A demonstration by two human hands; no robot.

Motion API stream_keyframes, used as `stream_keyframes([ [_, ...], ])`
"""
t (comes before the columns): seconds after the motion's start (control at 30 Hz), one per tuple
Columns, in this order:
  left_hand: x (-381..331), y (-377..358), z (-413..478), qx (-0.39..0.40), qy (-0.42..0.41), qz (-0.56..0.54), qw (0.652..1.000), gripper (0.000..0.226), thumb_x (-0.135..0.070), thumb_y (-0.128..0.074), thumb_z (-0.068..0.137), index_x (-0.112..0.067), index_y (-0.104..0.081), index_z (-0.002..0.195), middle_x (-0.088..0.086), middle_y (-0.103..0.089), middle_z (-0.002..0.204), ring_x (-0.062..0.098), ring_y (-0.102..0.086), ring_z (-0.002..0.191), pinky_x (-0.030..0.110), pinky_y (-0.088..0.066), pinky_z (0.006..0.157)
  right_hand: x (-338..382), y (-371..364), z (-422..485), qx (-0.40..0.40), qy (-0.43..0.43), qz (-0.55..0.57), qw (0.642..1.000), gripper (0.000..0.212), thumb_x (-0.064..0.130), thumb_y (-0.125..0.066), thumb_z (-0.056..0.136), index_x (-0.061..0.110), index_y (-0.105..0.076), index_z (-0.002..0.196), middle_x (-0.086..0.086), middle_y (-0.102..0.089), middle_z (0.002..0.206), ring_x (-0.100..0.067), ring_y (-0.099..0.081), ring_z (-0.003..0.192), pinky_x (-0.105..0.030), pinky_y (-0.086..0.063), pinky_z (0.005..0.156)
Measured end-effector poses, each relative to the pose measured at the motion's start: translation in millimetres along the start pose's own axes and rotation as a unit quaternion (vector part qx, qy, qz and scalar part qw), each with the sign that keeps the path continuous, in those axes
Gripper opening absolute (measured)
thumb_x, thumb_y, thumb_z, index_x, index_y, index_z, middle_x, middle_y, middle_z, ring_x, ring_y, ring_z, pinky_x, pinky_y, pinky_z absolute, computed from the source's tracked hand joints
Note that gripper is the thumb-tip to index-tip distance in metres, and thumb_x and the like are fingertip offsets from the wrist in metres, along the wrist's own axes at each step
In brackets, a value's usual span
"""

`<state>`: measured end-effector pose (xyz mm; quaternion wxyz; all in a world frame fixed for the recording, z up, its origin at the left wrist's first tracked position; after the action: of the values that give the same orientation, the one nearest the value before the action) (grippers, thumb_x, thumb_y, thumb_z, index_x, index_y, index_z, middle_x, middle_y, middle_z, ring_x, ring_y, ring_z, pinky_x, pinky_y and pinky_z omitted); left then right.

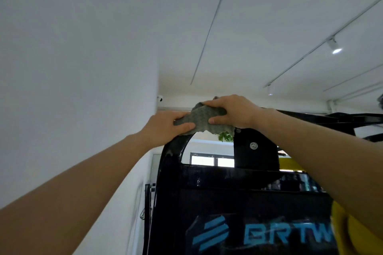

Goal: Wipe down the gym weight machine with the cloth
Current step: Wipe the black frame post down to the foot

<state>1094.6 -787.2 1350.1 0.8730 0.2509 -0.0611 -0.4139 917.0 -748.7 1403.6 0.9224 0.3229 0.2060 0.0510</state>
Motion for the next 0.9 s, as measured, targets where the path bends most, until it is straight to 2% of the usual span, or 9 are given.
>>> stream_keyframes([
  [0.2, 42, -13, -53, -0.017, 0.089, -0.169, 0.981, 0.037, -0.058, -0.065, 0.089, -0.040, -0.072, 0.121, -0.012, -0.077, 0.097, 0.009, -0.072, 0.097, 0.034, -0.054, 0.098, 56, -13, 9, 0.007, 0.063, -0.058, 0.996, 0.052, 0.058, -0.054, 0.094, 0.037, -0.051, 0.142, 0.004, -0.061, 0.126, -0.023, -0.059, 0.112, -0.042, -0.047, 0.094],
  [0.3, 57, -24, -86, -0.015, 0.121, -0.260, 0.958, 0.052, -0.065, -0.071, 0.077, -0.036, -0.074, 0.120, -0.013, -0.078, 0.100, 0.007, -0.073, 0.099, 0.038, -0.053, 0.103, 82, -26, 9, -0.001, 0.107, -0.083, 0.991, 0.051, 0.060, -0.055, 0.092, 0.038, -0.054, 0.139, 0.003, -0.059, 0.133, -0.024, -0.052, 0.124, -0.044, -0.040, 0.107],
  [0.4, 59, -31, -119, -0.031, 0.140, -0.282, 0.949, 0.038, -0.045, -0.075, 0.087, -0.029, -0.073, 0.122, -0.012, -0.078, 0.099, 0.004, -0.073, 0.091, 0.027, -0.057, 0.089, 107, -40, -5, -0.010, 0.142, -0.092, 0.986, 0.053, 0.057, -0.058, 0.091, 0.038, -0.052, 0.141, 0.001, -0.049, 0.147, -0.025, -0.036, 0.140, -0.041, -0.023, 0.119],
  [0.47, 58, -34, -135, -0.063, 0.157, -0.272, 0.947, 0.035, -0.039, -0.079, 0.084, -0.028, -0.075, 0.117, -0.010, -0.077, 0.096, 0.004, -0.072, 0.083, 0.021, -0.055, 0.074, 125, -47, -23, -0.026, 0.150, -0.068, 0.986, 0.055, 0.049, -0.060, 0.093, 0.035, -0.049, 0.145, -0.001, -0.041, 0.154, -0.024, -0.026, 0.146, -0.038, -0.015, 0.121],
  [0.53, 58, -36, -147, -0.111, 0.166, -0.254, 0.946, 0.032, -0.038, -0.086, 0.077, -0.031, -0.076, 0.107, -0.008, -0.068, 0.103, 0.005, -0.069, 0.089, 0.023, -0.057, 0.079, 137, -57, -42, -0.042, 0.149, -0.033, 0.987, 0.057, 0.041, -0.063, 0.094, 0.031, -0.046, 0.148, -0.002, -0.033, 0.159, -0.023, -0.018, 0.150, -0.038, -0.016, 0.122],
  [0.6, 54, -35, -155, -0.159, 0.148, -0.221, 0.951, 0.035, -0.034, -0.090, 0.072, -0.032, -0.071, 0.101, -0.008, -0.058, 0.108, 0.004, -0.065, 0.094, 0.015, -0.054, 0.081, 142, -68, -58, -0.061, 0.132, 0.013, 0.989, 0.057, 0.033, -0.064, 0.095, 0.025, -0.046, 0.148, -0.002, -0.030, 0.161, -0.021, -0.016, 0.152, -0.039, -0.024, 0.121],
  [0.7, 41, -36, -157, -0.182, 0.098, -0.193, 0.959, 0.048, -0.032, -0.088, 0.075, -0.029, -0.059, 0.112, -0.012, -0.061, 0.107, 0.003, -0.064, 0.092, 0.013, -0.054, 0.076, 138, -77, -82, -0.123, 0.096, 0.073, 0.985, 0.050, 0.019, -0.067, 0.092, 0.016, -0.056, 0.141, -0.006, -0.046, 0.153, -0.023, -0.037, 0.144, -0.037, -0.040, 0.112],
  [0.77, 32, -36, -155, -0.179, 0.044, -0.150, 0.971, 0.048, -0.034, -0.081, 0.083, -0.026, -0.057, 0.123, -0.009, -0.061, 0.116, 0.005, -0.062, 0.098, 0.019, -0.055, 0.085, 130, -85, -97, -0.155, 0.071, 0.084, 0.982, 0.044, 0.016, -0.071, 0.089, 0.013, -0.063, 0.132, -0.009, -0.060, 0.137, -0.027, -0.056, 0.126, -0.039, -0.051, 0.102],
  [0.9, 12, -40, -148, -0.178, -0.080, 0.064, 0.979, 0.045, -0.029, -0.072, 0.090, -0.018, -0.063, 0.133, 0.005, -0.053, 0.140, 0.023, -0.052, 0.120, 0.036, -0.053, 0.097, 106, -95, -116, -0.155, 0.005, 0.069, 0.985, 0.030, 0.019, -0.064, 0.094, 0.013, -0.066, 0.124, -0.009, -0.069, 0.115, -0.030, -0.064, 0.103, -0.041, -0.056, 0.083],
])
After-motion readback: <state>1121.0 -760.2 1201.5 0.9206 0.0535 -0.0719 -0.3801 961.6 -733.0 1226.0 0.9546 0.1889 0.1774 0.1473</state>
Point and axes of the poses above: each hand's wrist, its own z-axis towards the middle knuckle, its own y-axis out of the back of the hand, x = y × z, the point moved 7 cm from there along z, towards the middle knuckle
